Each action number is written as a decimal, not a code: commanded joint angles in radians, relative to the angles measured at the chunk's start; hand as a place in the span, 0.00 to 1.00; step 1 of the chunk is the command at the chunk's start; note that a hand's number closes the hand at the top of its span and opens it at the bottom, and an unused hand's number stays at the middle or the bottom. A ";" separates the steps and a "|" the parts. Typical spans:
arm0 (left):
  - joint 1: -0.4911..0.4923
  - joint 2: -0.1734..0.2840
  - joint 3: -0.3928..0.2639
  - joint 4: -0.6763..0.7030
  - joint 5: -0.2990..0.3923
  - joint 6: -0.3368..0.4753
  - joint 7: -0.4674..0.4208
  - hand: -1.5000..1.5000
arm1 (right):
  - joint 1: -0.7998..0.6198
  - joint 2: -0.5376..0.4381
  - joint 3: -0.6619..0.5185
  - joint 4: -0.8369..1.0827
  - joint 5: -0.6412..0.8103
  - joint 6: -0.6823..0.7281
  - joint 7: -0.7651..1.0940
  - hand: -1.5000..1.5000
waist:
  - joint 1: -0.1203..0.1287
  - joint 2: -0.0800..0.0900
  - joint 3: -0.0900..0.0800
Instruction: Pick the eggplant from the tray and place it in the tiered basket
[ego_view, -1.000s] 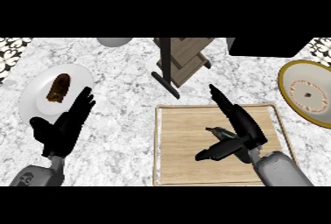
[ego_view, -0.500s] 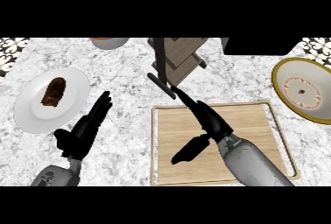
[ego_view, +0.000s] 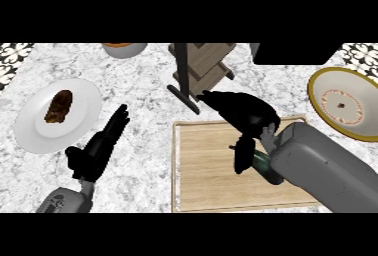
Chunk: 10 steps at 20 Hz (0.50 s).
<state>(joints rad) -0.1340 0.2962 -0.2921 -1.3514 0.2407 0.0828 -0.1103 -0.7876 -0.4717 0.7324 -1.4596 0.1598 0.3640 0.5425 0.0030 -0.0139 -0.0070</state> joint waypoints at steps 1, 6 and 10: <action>0.012 0.011 -0.001 -0.032 0.008 -0.017 0.007 0.50 | -0.138 -0.044 0.087 -0.044 -0.004 0.253 0.175 0.00 | 0.014 -0.007 0.000; 0.001 0.000 0.026 0.024 0.001 -0.016 -0.016 0.50 | -0.155 0.022 0.051 -0.178 -0.182 0.438 0.450 0.00 | -0.019 0.003 0.004; -0.007 0.009 0.064 0.050 0.022 -0.057 -0.028 0.50 | -0.110 0.080 0.083 -0.161 -0.162 0.404 0.529 0.00 | -0.008 0.010 0.006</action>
<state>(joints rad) -0.1292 0.2946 -0.2638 -1.3309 0.2406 0.0612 -0.1318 -0.9041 -0.4518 0.7940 -1.5999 0.0126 0.6993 0.8836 -0.0070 -0.0088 -0.0027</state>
